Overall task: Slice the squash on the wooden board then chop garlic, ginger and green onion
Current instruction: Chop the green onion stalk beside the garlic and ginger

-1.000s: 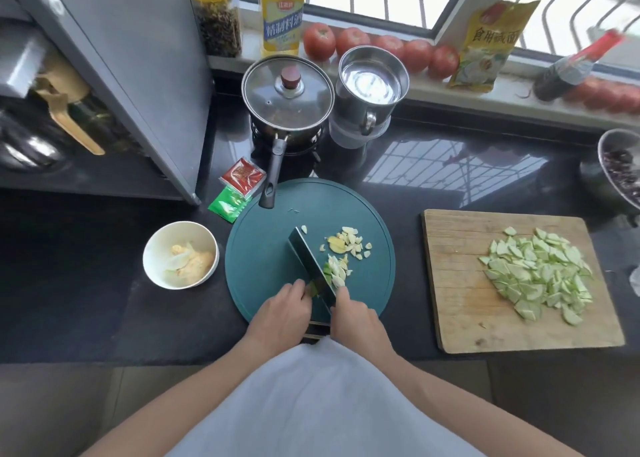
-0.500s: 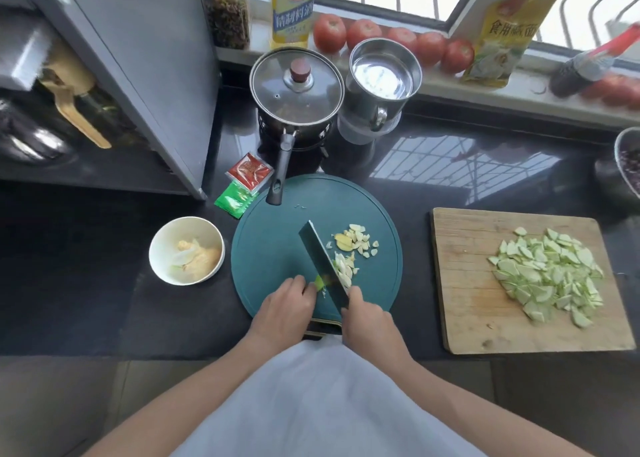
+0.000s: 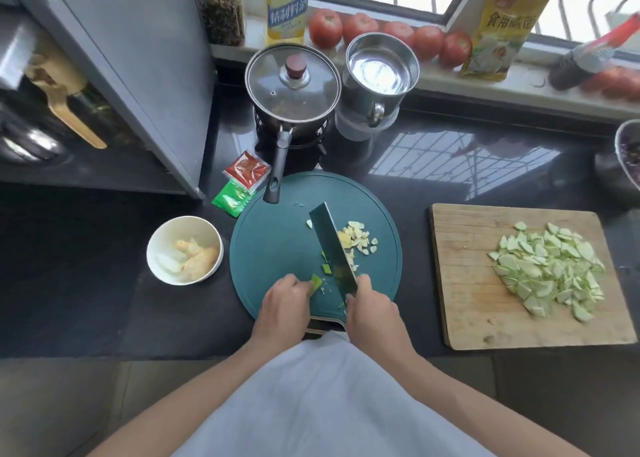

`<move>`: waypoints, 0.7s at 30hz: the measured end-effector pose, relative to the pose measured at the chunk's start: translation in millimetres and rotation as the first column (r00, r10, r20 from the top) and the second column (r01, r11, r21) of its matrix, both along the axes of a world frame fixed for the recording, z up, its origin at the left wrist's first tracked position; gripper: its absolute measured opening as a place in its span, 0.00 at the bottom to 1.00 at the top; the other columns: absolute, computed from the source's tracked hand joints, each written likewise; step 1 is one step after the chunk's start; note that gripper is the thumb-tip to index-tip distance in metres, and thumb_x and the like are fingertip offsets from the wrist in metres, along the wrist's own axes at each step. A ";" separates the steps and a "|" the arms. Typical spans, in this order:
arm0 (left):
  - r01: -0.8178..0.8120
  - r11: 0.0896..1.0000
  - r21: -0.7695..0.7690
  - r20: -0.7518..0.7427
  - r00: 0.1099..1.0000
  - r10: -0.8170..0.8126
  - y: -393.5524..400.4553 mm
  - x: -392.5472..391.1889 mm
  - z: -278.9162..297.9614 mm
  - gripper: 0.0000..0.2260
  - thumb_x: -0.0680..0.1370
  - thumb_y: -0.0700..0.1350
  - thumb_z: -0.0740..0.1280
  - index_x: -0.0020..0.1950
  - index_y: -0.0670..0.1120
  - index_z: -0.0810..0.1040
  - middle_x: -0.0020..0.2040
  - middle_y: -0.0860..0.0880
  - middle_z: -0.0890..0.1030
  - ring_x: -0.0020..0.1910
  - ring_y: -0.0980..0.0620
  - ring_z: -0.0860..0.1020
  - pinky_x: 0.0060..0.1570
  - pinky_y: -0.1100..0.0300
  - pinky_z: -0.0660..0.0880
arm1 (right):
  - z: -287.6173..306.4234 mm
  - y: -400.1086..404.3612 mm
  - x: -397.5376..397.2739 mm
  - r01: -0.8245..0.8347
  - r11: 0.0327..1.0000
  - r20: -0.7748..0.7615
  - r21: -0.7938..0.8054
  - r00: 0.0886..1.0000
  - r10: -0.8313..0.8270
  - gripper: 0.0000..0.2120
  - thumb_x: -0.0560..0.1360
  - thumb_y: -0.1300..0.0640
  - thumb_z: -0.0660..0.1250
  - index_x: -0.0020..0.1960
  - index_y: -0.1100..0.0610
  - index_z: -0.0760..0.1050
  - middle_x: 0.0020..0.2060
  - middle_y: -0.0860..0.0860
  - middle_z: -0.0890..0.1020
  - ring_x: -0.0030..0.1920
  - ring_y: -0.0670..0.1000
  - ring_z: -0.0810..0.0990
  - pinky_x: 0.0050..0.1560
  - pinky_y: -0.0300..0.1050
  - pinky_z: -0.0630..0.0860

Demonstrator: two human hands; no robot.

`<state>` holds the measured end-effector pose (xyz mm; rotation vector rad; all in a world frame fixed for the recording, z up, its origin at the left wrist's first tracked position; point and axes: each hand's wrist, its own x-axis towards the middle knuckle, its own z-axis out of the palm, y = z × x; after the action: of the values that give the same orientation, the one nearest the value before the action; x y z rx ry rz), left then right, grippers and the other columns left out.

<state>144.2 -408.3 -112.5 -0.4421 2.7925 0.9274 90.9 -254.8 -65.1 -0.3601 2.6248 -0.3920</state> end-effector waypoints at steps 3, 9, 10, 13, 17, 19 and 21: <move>-0.113 0.992 0.061 0.029 0.993 0.111 0.5 -9.5 3.3 0.08 0.80 0.41 0.67 0.44 0.41 0.82 0.40 0.43 0.77 0.42 0.39 0.77 0.39 0.50 0.70 | -7.8 -1.4 4.7 -0.025 0.998 0.082 0.055 0.996 0.020 0.14 0.79 0.54 0.57 0.42 0.50 0.52 0.31 0.47 0.67 0.36 0.60 0.70 0.32 0.50 0.63; -0.122 0.991 0.055 0.091 0.989 0.116 5.1 -14.8 4.6 0.08 0.79 0.39 0.64 0.40 0.42 0.76 0.40 0.44 0.74 0.42 0.38 0.75 0.39 0.49 0.67 | -17.3 -41.1 -6.2 0.005 1.000 0.068 0.009 0.998 -0.006 0.14 0.76 0.60 0.57 0.41 0.48 0.51 0.31 0.47 0.64 0.36 0.59 0.69 0.34 0.51 0.65; -0.127 0.990 0.056 0.095 0.988 0.121 6.2 -14.8 5.0 0.10 0.79 0.40 0.64 0.38 0.44 0.72 0.38 0.45 0.72 0.41 0.38 0.75 0.37 0.50 0.65 | -16.2 -51.8 -15.8 0.036 0.999 0.055 -0.021 0.998 -0.035 0.13 0.77 0.59 0.56 0.42 0.48 0.53 0.31 0.46 0.64 0.37 0.59 0.68 0.35 0.51 0.64; -0.182 0.981 0.067 0.140 0.975 0.172 5.9 -15.6 7.1 0.10 0.79 0.44 0.66 0.39 0.44 0.75 0.39 0.46 0.75 0.42 0.41 0.75 0.38 0.51 0.65 | -11.3 -58.6 -31.6 0.069 0.996 0.022 -0.062 0.997 -0.068 0.10 0.78 0.59 0.56 0.44 0.50 0.55 0.31 0.46 0.65 0.37 0.59 0.70 0.35 0.51 0.65; -0.318 0.945 0.079 0.219 0.930 0.295 -1.5 -20.4 6.7 0.08 0.78 0.50 0.73 0.43 0.47 0.79 0.37 0.52 0.75 0.40 0.47 0.72 0.39 0.56 0.67 | -2.4 -20.2 -3.5 0.046 0.998 -0.011 -0.037 0.999 -0.046 0.11 0.80 0.54 0.56 0.44 0.48 0.54 0.29 0.45 0.67 0.34 0.58 0.71 0.30 0.49 0.61; -0.336 0.937 0.093 0.247 0.920 0.305 -2.3 -23.0 6.7 0.09 0.77 0.51 0.74 0.42 0.47 0.80 0.36 0.51 0.75 0.41 0.45 0.76 0.40 0.57 0.68 | -3.3 -10.6 7.7 -0.001 1.000 -0.002 -0.030 1.000 0.000 0.14 0.80 0.54 0.57 0.43 0.46 0.51 0.30 0.46 0.67 0.33 0.58 0.69 0.30 0.49 0.60; -0.349 0.932 0.101 0.276 0.910 0.310 -2.7 -24.8 6.5 0.09 0.76 0.51 0.74 0.42 0.47 0.81 0.39 0.49 0.79 0.42 0.44 0.77 0.40 0.57 0.68 | -8.2 -11.0 10.9 -0.038 0.999 0.024 0.009 0.999 0.038 0.15 0.80 0.55 0.56 0.42 0.46 0.50 0.31 0.46 0.65 0.33 0.59 0.66 0.32 0.51 0.61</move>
<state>119.4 -411.0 -106.0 -0.9606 2.4358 1.0488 101.8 -265.9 -73.3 -0.3996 2.5915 -0.3694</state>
